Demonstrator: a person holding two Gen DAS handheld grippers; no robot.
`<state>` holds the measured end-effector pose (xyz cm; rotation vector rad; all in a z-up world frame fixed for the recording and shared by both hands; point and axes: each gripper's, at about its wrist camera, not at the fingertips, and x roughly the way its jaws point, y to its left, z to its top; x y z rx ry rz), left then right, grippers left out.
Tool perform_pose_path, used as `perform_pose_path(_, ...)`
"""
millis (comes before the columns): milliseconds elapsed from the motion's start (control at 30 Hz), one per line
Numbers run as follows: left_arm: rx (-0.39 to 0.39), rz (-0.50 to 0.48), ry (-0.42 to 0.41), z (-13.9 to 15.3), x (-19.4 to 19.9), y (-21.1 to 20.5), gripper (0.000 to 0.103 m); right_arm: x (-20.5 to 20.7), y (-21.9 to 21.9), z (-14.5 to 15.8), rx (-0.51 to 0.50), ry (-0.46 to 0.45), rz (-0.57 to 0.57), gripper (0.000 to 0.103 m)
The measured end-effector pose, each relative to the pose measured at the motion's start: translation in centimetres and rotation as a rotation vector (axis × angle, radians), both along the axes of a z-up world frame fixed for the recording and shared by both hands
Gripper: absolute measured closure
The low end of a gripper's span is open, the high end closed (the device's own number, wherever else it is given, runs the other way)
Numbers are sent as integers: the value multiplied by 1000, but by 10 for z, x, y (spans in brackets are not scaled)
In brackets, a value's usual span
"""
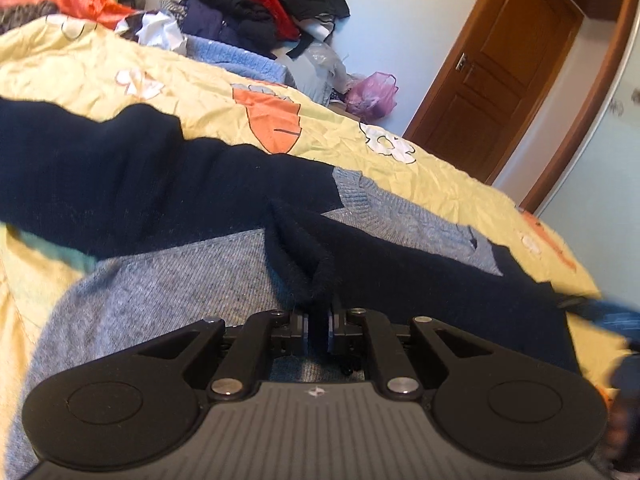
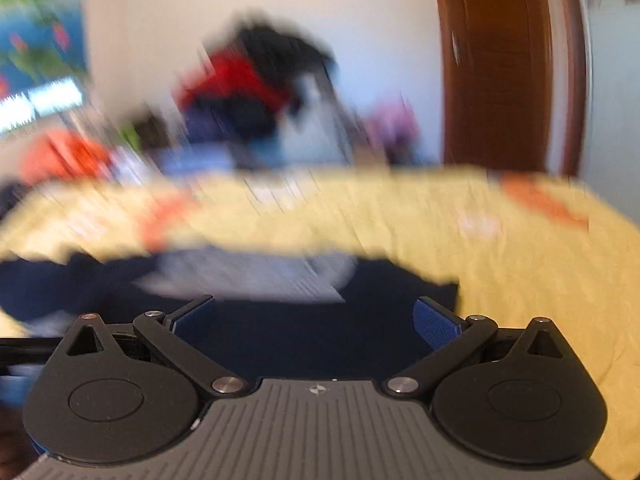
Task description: Fold small clothes
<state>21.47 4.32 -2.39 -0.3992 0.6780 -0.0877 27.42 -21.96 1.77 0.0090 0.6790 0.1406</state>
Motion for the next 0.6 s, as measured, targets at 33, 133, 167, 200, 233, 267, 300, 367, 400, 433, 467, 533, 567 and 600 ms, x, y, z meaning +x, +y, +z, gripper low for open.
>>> perform_pose_path(33,-6,1,0,0,0,0,95,11,-1,-9,-15,41,-1,6)
perform_pose_path(133,-26,1,0,-2,2,3,94,11,2,-32,-70,28,11,0)
perform_pose_path(167,-40,2,-1,-3,2,5,94,4,3,-36,-76,-5,15,0)
perform_pose_path(200,-50,1,-1,-3,2,7,94,3,1,-37,-63,-8,14,0)
perform_pose_path(233,-57,-2,2,-3,3,8,94,3,1,-37,-55,-6,14,0)
perform_pose_path(267,-57,-7,10,-2,3,9,94,4,2,-38,-63,-5,14,0)
perform_pose_path(300,-47,-15,18,2,2,11,92,3,3,-38,-68,-6,14,0)
perform_pose_path(367,5,1,8,16,-7,19,80,4,2,-38,-62,-7,15,0)
perform_pose_path(400,24,25,-29,25,-16,30,76,4,2,-39,-62,-8,15,0)
perform_pose_path(433,22,51,-76,34,-26,46,64,3,2,-37,-65,-10,15,0)
perform_pose_path(467,3,86,-116,42,-34,68,40,3,2,-38,-67,-11,14,0)
perform_pose_path(533,-52,205,-156,51,-44,123,13,3,2,-36,-66,-11,14,0)
perform_pose_path(567,-85,287,-164,53,-48,154,13,3,1,-36,-65,-11,14,0)
perform_pose_path(600,-122,378,-154,53,-50,187,13,3,1,-36,-64,-11,14,0)
